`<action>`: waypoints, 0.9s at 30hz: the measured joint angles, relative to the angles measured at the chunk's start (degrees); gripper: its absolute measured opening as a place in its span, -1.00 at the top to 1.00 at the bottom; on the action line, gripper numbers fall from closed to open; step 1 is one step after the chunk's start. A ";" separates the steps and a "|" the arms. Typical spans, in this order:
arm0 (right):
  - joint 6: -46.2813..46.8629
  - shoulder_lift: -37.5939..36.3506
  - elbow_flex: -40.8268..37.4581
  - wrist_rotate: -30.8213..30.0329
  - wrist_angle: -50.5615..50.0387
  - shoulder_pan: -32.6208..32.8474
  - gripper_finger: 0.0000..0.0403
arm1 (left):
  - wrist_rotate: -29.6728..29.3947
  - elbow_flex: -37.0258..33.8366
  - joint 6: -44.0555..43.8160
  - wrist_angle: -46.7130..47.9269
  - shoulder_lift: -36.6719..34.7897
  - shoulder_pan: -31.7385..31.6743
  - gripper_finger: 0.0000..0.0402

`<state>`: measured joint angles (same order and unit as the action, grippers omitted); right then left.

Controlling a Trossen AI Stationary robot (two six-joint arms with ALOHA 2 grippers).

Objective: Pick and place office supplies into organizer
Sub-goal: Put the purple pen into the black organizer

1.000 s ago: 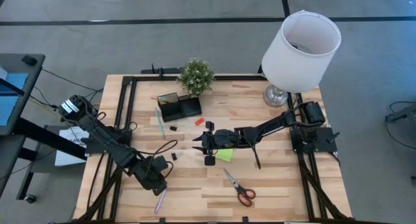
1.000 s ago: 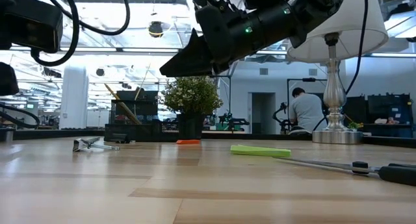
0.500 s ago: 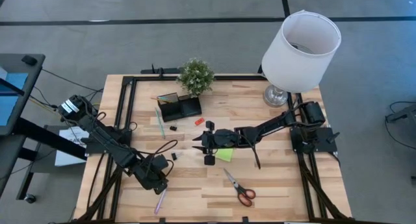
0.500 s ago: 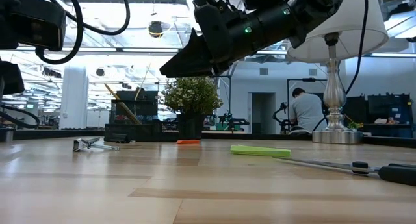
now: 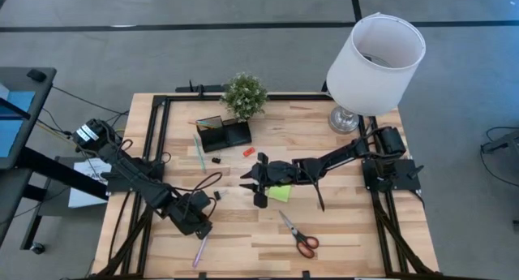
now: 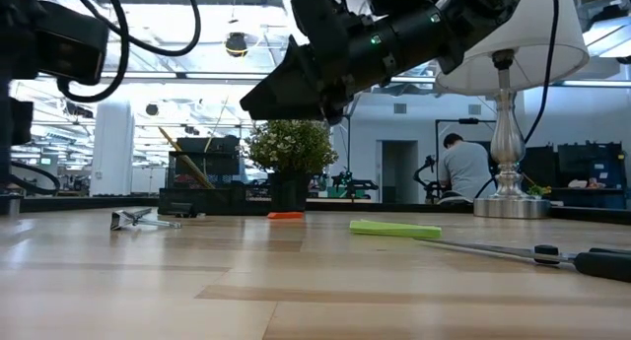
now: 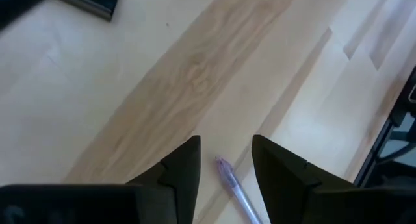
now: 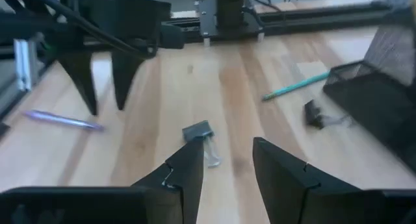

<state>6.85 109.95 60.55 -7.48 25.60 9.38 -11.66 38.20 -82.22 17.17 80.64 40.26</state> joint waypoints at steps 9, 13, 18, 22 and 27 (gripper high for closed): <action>-7.08 0.00 0.01 6.83 -0.79 -0.06 0.37 | -0.13 0.00 0.40 -0.04 0.00 -0.88 0.34; -15.68 0.07 0.02 19.76 -1.10 -0.01 0.37 | 1.94 0.00 -0.43 -0.17 0.00 -0.88 0.34; -17.84 0.07 0.04 28.26 11.97 0.81 0.37 | 3.82 0.00 -2.43 0.15 0.00 -0.88 0.34; -19.46 0.07 0.04 28.23 13.61 1.70 0.37 | 7.69 0.00 -4.40 -0.21 0.00 -0.88 0.34; -20.41 0.07 0.07 28.23 11.92 1.41 0.37 | 13.54 0.00 -7.20 -0.36 0.11 -0.86 0.34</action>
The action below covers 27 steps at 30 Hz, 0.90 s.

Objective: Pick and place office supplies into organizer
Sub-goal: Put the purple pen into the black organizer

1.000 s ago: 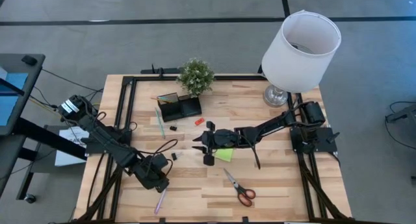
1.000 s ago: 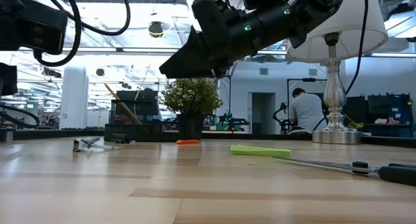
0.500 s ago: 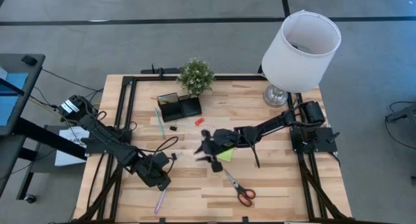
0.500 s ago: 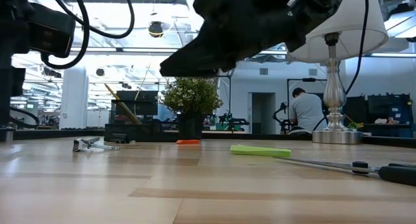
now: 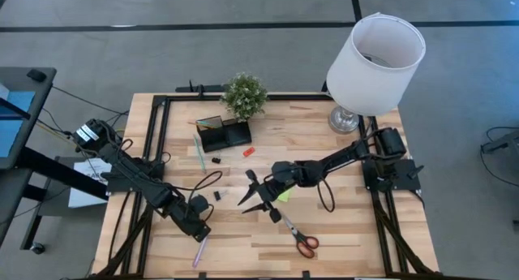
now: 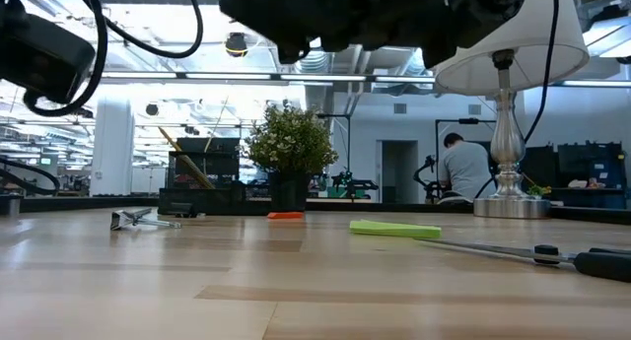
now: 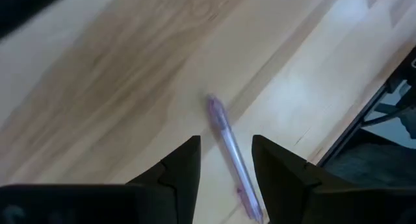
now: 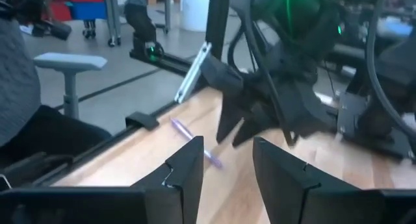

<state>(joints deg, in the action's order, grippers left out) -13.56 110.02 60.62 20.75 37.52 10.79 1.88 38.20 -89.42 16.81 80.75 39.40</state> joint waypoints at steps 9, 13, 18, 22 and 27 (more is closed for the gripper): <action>0.02 0.00 0.00 -0.04 -4.48 -1.69 0.37 | 2.31 0.02 -1.29 -5.23 3.41 -0.02 0.34; 0.02 0.00 0.00 -0.02 -6.87 -1.85 0.37 | 7.15 1.88 -3.80 -9.17 9.33 -0.50 0.34; 0.02 0.00 0.00 0.00 -7.20 -1.95 0.37 | 13.07 9.31 -3.97 7.14 15.15 -1.42 0.38; 0.02 0.00 0.00 0.07 -7.24 -1.93 0.37 | 9.64 14.40 -1.34 14.66 17.36 -1.54 0.43; 0.02 0.00 0.00 0.16 -7.40 -1.93 0.37 | 4.94 17.84 -0.81 14.95 19.31 -1.73 0.51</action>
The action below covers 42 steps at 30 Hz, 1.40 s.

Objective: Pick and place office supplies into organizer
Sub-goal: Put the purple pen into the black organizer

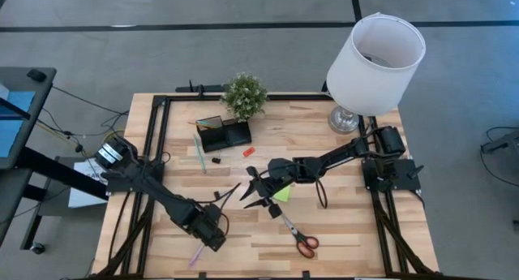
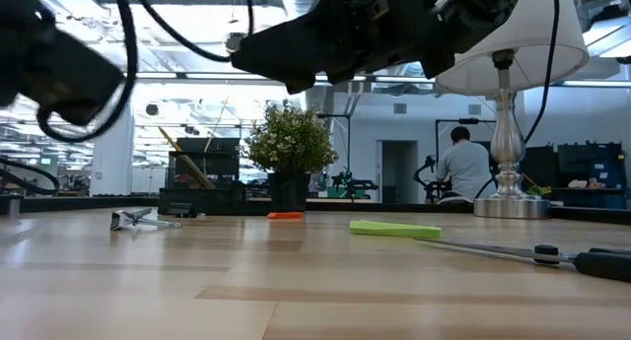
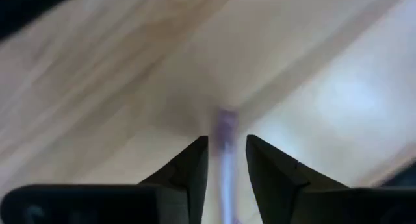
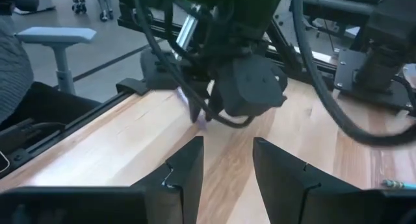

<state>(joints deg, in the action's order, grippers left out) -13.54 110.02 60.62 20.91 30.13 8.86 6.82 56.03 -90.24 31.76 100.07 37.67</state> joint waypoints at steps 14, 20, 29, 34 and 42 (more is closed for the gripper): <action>0.02 -0.04 0.00 0.02 -1.31 0.01 0.37 | 0.69 0.31 6.62 3.58 3.61 -0.78 0.77; 0.00 -0.04 0.00 0.02 -1.11 0.02 0.37 | -1.43 0.35 16.56 3.72 3.61 -4.21 0.87; -1.36 -0.04 0.00 0.02 -1.02 0.53 0.37 | -8.79 0.35 29.17 3.56 3.47 -9.85 0.85; -0.73 -1.86 0.09 0.21 -2.65 1.83 0.37 | -17.58 1.67 36.78 0.98 3.75 -12.14 0.86; 1.40 -15.06 0.37 0.17 -11.79 4.82 0.37 | -24.70 4.79 44.31 0.56 4.15 -15.10 0.87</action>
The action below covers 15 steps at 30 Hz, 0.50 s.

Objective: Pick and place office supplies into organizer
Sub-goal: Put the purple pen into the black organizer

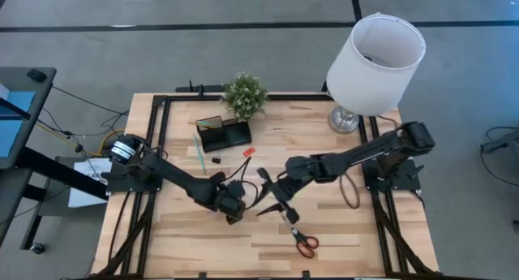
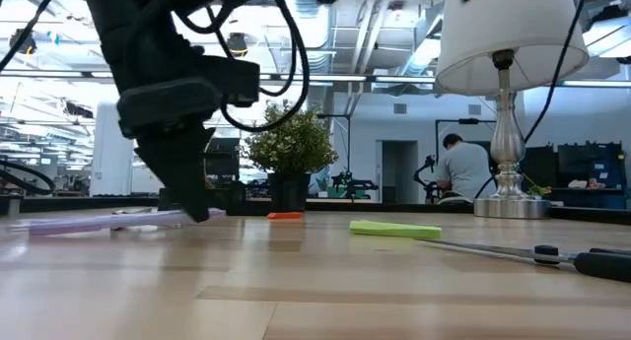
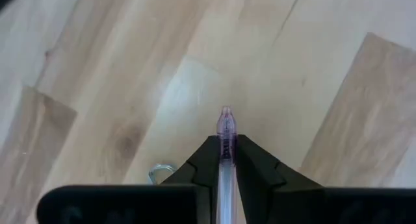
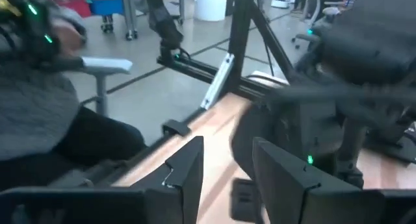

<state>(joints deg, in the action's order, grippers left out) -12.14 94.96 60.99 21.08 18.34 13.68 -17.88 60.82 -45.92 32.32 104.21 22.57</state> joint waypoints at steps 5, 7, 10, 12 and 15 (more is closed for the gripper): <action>1.36 -2.22 0.00 -0.13 -5.72 1.89 0.37 | 0.87 0.00 0.78 -0.07 -0.01 -1.54 0.87; 1.66 -1.10 0.00 -0.15 -7.28 2.65 0.37 | 1.08 0.00 0.79 -0.15 -0.03 -1.91 0.87; 1.66 0.77 -0.05 -0.17 -9.10 3.59 0.37 | 1.13 0.07 0.80 -0.27 -0.13 -2.21 0.87; 1.66 2.53 -0.15 -0.18 -9.50 3.69 0.37 | 1.30 0.09 0.96 -0.33 -0.14 -2.38 0.87; 1.81 6.13 -0.17 -0.32 -5.51 3.42 0.37 | 1.63 0.13 1.89 -0.58 -0.19 -2.92 0.87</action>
<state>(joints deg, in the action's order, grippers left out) -10.33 101.09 60.83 20.77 12.83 17.10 -16.25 60.95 -44.03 31.74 104.03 19.66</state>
